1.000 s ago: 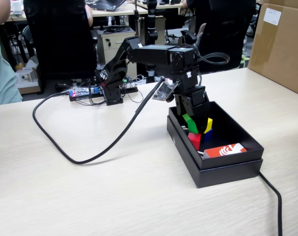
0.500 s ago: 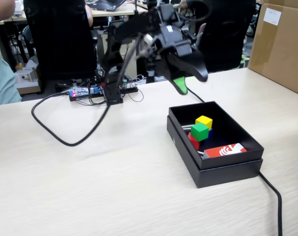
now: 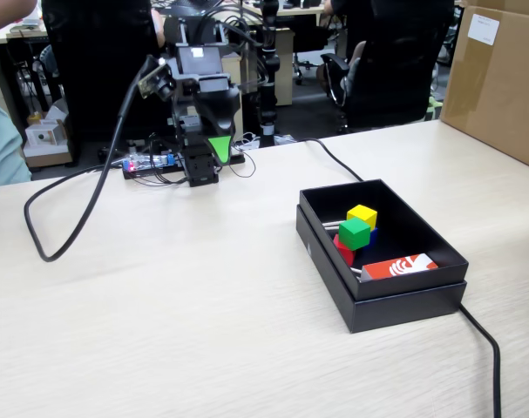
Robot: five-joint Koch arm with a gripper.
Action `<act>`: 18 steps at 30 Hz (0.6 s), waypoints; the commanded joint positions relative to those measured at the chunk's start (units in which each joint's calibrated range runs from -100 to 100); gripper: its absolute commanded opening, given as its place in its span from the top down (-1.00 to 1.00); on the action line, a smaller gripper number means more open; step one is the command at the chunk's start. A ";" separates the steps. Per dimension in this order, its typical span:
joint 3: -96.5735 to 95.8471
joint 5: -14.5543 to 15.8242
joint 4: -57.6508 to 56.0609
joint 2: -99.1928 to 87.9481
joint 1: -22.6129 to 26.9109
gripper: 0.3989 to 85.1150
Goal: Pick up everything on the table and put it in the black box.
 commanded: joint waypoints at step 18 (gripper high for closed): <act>-65.12 -5.13 53.58 -21.04 -0.88 -0.26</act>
